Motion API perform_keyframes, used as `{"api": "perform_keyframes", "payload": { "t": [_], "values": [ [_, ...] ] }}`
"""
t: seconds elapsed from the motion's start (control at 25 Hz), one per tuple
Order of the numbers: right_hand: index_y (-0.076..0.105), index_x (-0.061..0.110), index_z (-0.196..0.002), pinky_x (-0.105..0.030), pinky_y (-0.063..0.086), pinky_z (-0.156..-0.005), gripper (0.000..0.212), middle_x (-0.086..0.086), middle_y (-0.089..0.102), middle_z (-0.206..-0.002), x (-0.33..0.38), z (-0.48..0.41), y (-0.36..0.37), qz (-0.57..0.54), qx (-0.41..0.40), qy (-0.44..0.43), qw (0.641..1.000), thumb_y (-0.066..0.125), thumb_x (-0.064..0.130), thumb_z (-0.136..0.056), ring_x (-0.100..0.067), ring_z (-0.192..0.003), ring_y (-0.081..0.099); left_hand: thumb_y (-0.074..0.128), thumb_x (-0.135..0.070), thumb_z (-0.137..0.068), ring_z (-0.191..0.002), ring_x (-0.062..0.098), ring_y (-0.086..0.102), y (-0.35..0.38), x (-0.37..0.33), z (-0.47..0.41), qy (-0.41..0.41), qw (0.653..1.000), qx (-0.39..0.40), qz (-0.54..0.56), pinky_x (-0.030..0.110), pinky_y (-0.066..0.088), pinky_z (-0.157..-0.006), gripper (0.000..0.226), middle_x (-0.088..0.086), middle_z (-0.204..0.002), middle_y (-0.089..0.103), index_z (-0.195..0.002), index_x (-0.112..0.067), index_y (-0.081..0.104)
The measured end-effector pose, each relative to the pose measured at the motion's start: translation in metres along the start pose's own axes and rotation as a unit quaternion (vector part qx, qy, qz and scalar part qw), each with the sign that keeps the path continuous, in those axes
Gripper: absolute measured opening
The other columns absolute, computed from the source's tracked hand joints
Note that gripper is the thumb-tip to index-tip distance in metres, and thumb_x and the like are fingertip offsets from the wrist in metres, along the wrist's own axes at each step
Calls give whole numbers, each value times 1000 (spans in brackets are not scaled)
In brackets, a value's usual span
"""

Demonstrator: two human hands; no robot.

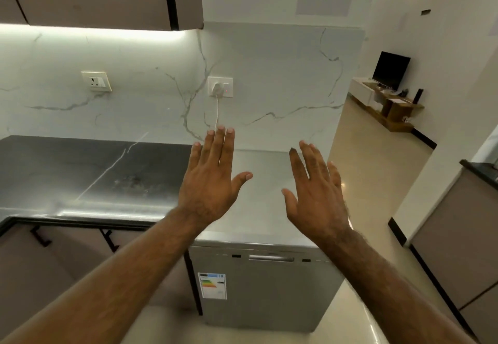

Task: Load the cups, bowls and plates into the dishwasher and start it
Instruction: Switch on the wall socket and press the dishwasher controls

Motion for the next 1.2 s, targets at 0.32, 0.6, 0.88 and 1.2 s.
{"api": "perform_keyframes", "payload": {
  "t": [0.32,0.6,0.88,1.2],
  "values": [
    [7,22,-158,-58,23,-119,98,-8,10,-168,-32,90,111,-6,30,-12,999,68,46,-85,-29,-153,13,9,-78,-93,-154,20,-22,122,-8,93,-48,996,62,31,46,-1,-127,92,3,-167,-25,-157,-21,-27],
    [19,18,-157,-59,37,-110,102,-11,25,-165,-44,139,245,-3,3,-15,1000,73,52,-78,-32,-148,31,-2,-80,-93,-153,17,-25,262,-4,141,-35,997,57,32,43,-5,-127,90,1,-167,-26,-157,-22,-27],
    [6,19,-161,-56,4,-124,101,-6,2,-169,-60,159,335,5,1,4,1000,25,85,-87,-25,-155,-6,-14,-80,-89,-154,19,-22,342,17,162,-16,999,14,-44,40,-11,-126,93,1,-168,-14,-161,-20,-11],
    [14,17,-159,-51,2,-125,107,-2,28,-161,-80,171,361,24,-27,8,999,31,89,-81,-22,-151,20,7,-83,-91,-155,22,16,363,27,169,-6,999,-48,-17,43,6,-128,95,5,-165,28,-159,-18,24]
  ]
}}
Point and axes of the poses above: each hand's wrist, its own z-axis away from the middle knuckle, its own y-axis out of the palm, x = y × z, the point moved 7 cm from there along -z, towards the middle knuckle
